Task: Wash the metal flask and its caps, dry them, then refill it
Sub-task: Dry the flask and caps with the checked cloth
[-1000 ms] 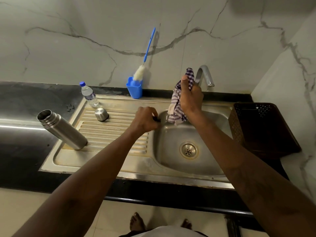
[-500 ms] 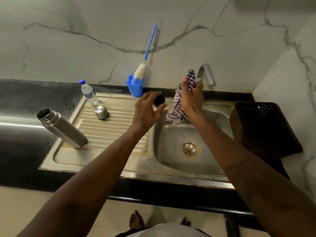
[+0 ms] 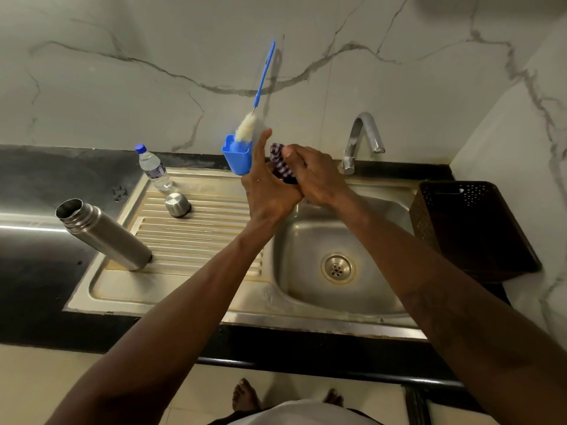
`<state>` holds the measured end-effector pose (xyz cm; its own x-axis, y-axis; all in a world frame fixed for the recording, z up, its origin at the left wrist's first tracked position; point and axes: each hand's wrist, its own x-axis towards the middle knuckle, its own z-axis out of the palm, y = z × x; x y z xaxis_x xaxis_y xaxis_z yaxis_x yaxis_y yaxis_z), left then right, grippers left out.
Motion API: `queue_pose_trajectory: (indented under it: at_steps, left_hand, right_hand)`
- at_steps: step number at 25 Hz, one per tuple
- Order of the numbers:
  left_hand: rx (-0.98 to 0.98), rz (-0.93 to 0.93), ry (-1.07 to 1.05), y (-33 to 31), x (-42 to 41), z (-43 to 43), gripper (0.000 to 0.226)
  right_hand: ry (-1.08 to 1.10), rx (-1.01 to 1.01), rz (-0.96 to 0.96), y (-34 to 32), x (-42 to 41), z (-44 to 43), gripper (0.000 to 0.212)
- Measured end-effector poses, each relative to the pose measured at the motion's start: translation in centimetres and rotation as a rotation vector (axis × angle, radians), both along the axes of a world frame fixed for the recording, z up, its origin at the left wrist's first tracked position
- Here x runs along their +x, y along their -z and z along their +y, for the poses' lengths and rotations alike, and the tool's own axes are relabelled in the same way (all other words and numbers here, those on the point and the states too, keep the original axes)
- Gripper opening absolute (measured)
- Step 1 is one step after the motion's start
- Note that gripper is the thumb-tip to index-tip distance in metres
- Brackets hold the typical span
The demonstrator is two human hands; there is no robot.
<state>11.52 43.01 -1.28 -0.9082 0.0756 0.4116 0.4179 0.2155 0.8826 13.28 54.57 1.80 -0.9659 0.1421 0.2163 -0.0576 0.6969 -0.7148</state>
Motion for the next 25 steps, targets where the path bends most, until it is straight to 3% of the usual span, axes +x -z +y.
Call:
queue_pose_trajectory:
  at_steps: [4, 9, 12, 15, 19, 23, 25]
  left_hand:
    - [-0.14, 0.116, 0.097, -0.3, -0.7, -0.3, 0.106]
    - [-0.163, 0.093, 0.095, -0.6, -2.0, -1.0, 0.106]
    - [-0.108, 0.043, 0.061, -0.8, -1.2, -0.8, 0.104]
    - [-0.033, -0.023, 0.111, -1.4, -0.8, -0.3, 0.114]
    - [0.133, -0.124, 0.208, -2.4, -0.4, -0.6, 0.122]
    - [0.54, -0.404, 0.314, -2.5, -0.2, -1.1, 0.101]
    - [0.625, -0.494, 0.316, -2.2, -0.4, -1.4, 0.088]
  right_hand:
    - [0.195, -0.123, -0.2, -1.9, -0.5, 0.1, 0.048]
    - [0.124, -0.129, 0.257, 2.5, 1.8, -1.0, 0.04]
    - [0.123, -0.033, 0.219, 1.4, 0.8, -0.3, 0.041]
    - [0.261, -0.07, 0.226, -0.1, 0.1, 0.0, 0.029]
    - [0.436, -0.363, 0.1, -0.2, -0.4, 1.7, 0.026]
    - [0.329, -1.23, -0.059, -0.7, 0.5, 1.0, 0.042]
    - [0.249, -1.281, -0.018, -0.8, 1.0, -0.1, 0.041]
